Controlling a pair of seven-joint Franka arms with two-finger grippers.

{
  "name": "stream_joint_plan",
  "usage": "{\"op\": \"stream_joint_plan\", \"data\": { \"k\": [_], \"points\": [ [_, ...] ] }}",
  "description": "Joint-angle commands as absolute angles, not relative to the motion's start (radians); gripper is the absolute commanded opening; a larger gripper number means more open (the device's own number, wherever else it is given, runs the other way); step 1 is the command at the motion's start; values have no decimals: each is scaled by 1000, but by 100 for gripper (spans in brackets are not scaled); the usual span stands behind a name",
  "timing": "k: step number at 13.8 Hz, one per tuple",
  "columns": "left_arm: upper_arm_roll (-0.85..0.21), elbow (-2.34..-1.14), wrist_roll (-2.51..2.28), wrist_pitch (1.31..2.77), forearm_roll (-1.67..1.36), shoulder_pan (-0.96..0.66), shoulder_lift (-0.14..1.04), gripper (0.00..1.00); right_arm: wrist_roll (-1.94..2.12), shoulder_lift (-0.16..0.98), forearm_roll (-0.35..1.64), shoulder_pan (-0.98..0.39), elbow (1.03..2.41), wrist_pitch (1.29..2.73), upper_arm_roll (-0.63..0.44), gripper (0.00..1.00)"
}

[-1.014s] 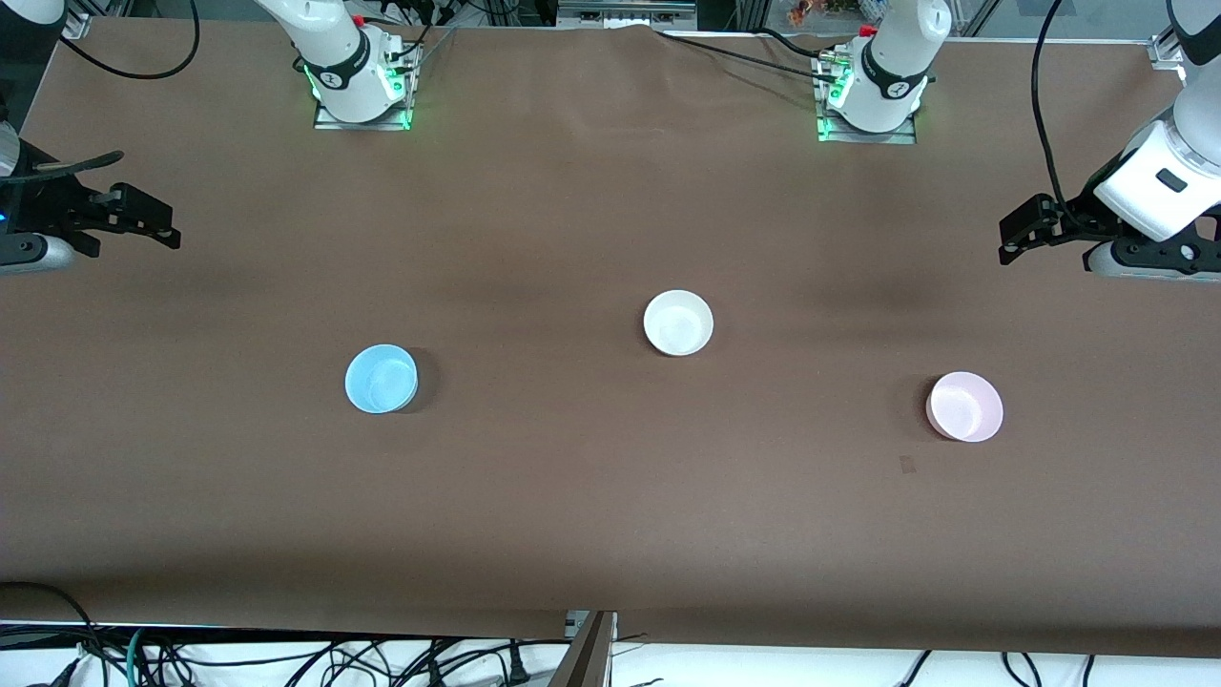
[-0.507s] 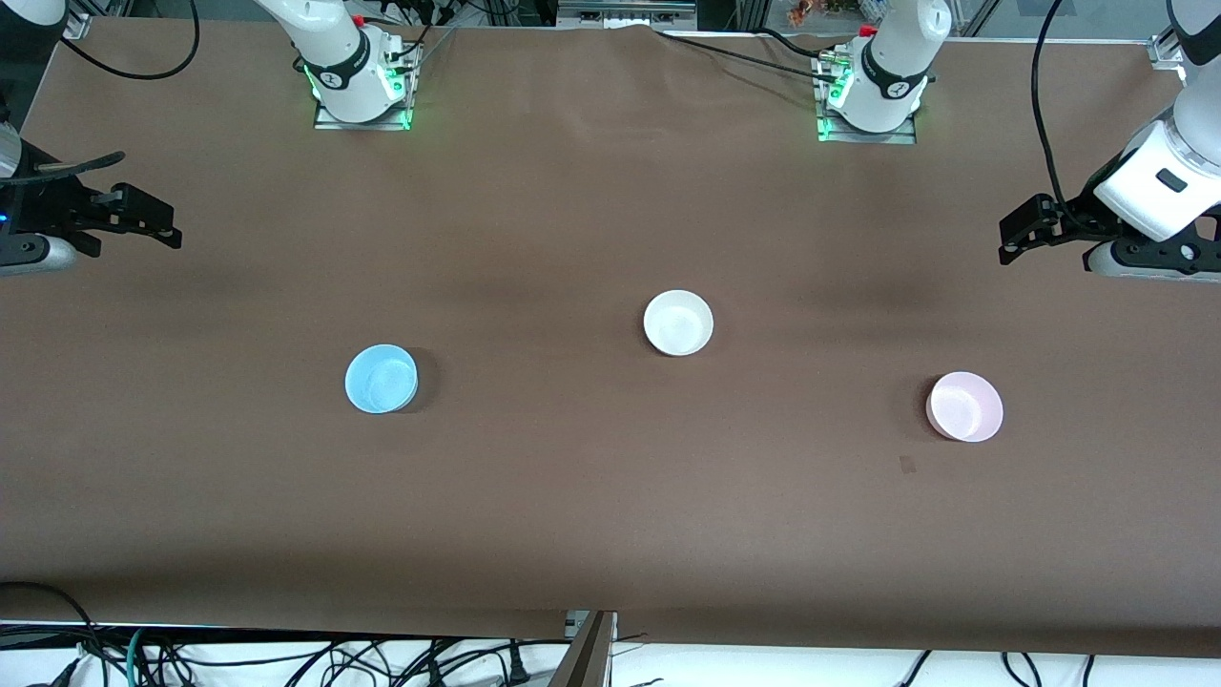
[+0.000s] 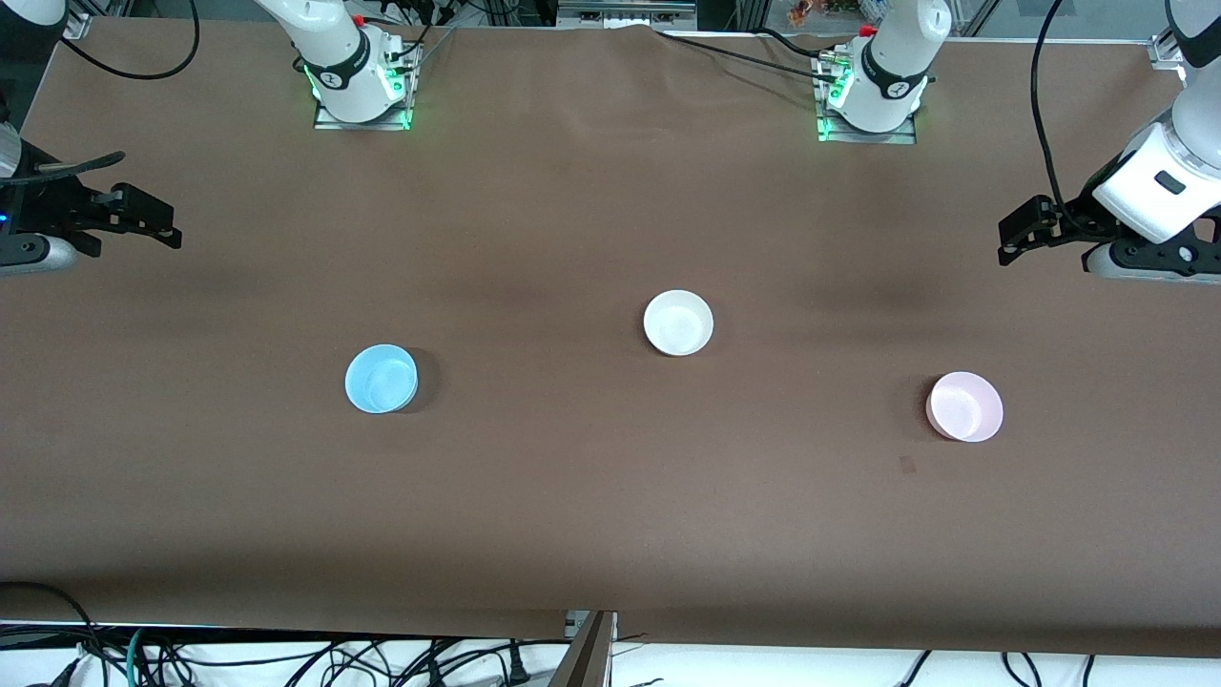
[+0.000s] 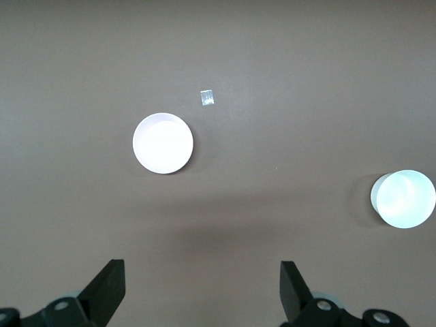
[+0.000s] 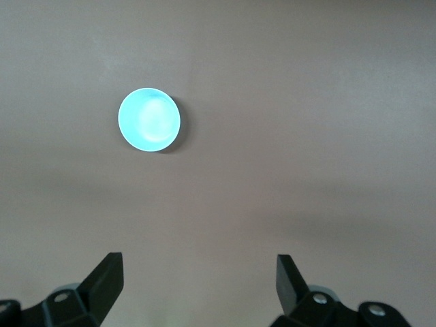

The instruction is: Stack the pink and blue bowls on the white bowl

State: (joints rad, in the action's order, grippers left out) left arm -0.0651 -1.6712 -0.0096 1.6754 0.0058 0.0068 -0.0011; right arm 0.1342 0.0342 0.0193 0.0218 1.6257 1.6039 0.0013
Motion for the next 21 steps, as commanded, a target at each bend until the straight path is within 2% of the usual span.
{"op": "stream_joint_plan", "data": {
  "k": [1, 13, 16, 21],
  "points": [
    [-66, -1638, 2, 1652, 23, 2, 15, 100, 149, 38, 5, 25, 1612, 1589, 6, 100],
    [-64, -1640, -2, 1638, 23, 3, 26, 100, 149, 38, 5, 23, 1612, 1589, 6, 99],
    [-64, -1634, -3, 1672, 25, 6, 76, 100, 149, 38, 5, 23, 1612, 1589, 6, 99],
    [-46, -1517, 11, 1808, 37, 40, 253, 100, 149, 38, 5, 23, 1612, 1589, 6, 99]
  ]
}}
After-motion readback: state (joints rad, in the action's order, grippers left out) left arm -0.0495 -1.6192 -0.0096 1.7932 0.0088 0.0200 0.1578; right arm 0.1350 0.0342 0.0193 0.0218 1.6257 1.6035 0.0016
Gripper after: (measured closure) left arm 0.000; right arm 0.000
